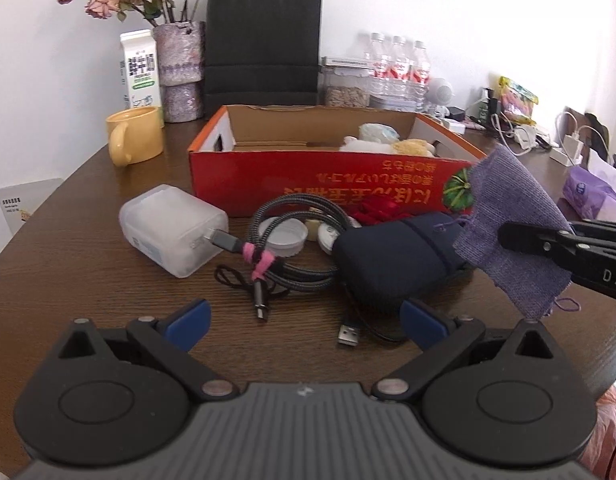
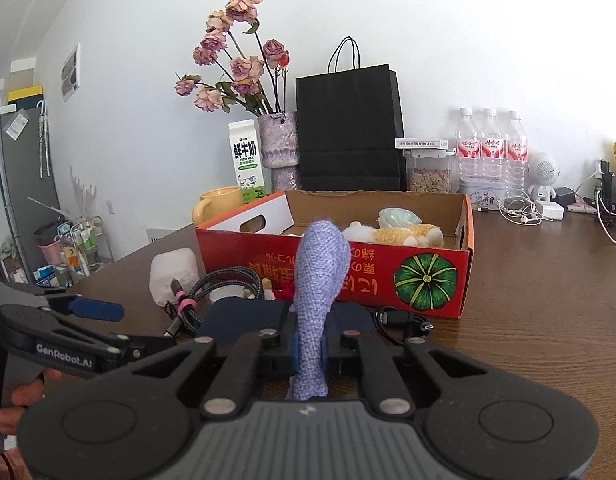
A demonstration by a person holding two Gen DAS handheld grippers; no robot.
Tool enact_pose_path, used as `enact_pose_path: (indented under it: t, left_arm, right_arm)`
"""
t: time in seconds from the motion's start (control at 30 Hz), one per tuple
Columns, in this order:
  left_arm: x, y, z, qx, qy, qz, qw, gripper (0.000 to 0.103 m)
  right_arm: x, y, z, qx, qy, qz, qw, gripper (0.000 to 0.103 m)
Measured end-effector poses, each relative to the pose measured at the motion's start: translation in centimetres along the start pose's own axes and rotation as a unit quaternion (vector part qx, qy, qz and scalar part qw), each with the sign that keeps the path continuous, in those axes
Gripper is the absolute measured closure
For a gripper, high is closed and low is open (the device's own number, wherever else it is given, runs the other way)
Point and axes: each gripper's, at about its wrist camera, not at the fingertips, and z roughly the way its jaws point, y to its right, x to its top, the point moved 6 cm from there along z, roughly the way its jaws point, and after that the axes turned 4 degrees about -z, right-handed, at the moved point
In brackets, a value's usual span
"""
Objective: Organize objects
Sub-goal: 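Grasp the small beige strip with the left tool while the right tool holds the pouch, then carry the pouch and strip into the box and open both tools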
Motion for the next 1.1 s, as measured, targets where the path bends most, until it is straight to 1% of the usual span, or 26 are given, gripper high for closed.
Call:
enact_pose_path:
  t: [0.07,0.17,0.23,0.3,0.33,0.4,0.43,0.5,0.57,0.63,0.67,0.7,0.77,0.83,1.1]
  left_arm:
    - [-0.3,1.2,0.0,-0.016,-0.001,0.015,0.9998,0.0]
    - [-0.8,2.8,0.4,-0.031,-0.009,0.035,0.9989,0.0]
    - [-1.3,3.6,0.8,-0.038,-0.02,0.043,0.9982,0.004]
    - [-1.8,4.2,1.0,-0.047,-0.03,0.049,0.9973,0.014]
    - [-2.0,4.5,1.1,-0.051,-0.034,0.052,0.9968,0.017]
    - [-2.4,5.0,1.1,-0.061,-0.04,0.057,0.9957,0.028]
    - [-2.5,5.2,1.1,-0.064,-0.041,0.06,0.9953,0.031]
    - [-2.7,5.5,1.2,-0.068,-0.045,0.063,0.9947,0.04]
    - [-2.7,5.8,1.4,-0.066,-0.044,0.066,0.9946,0.044]
    - [-2.8,5.9,1.4,-0.069,-0.042,0.067,0.9945,0.051]
    - [-2.8,6.0,1.4,-0.068,-0.04,0.068,0.9946,0.061]
    - [-2.8,6.1,1.3,-0.069,-0.038,0.068,0.9946,0.077]
    - [-2.8,6.0,1.1,-0.073,-0.038,0.067,0.9943,0.095]
    - [-2.8,6.1,0.9,-0.069,-0.035,0.073,0.9943,0.096]
    - [-2.0,5.8,-0.3,-0.064,-0.007,0.069,0.9955,0.096]
  right_arm:
    - [-0.1,-0.1,-0.4,-0.002,0.003,0.0,1.0,0.094]
    - [-0.3,0.0,-0.9,-0.006,0.005,0.002,1.0,0.094]
    - [-0.4,0.1,-1.3,-0.008,0.006,0.003,1.0,0.094]
    - [-0.5,0.2,-1.6,-0.01,0.007,0.005,1.0,0.094]
    - [-0.6,0.3,-1.8,-0.01,0.007,0.006,1.0,0.094]
    - [-0.7,0.4,-2.1,-0.011,0.007,0.008,1.0,0.094]
    - [-0.8,0.5,-2.2,-0.012,0.007,0.009,1.0,0.094]
    - [-1.0,0.6,-2.4,-0.013,0.006,0.011,1.0,0.094]
    - [-1.1,0.6,-2.5,-0.012,0.006,0.012,1.0,0.094]
    - [-1.2,0.5,-2.6,-0.01,0.006,0.012,1.0,0.094]
    - [-1.2,0.4,-2.7,-0.009,0.006,0.012,1.0,0.094]
    - [-1.2,0.3,-2.7,-0.008,0.006,0.011,1.0,0.094]
    - [-1.2,0.2,-2.8,-0.006,0.007,0.01,1.0,0.094]
    - [-1.2,0.1,-2.8,-0.005,0.007,0.01,1.0,0.094]
    - [-1.0,-0.2,-2.9,-0.004,0.01,0.008,1.0,0.094]
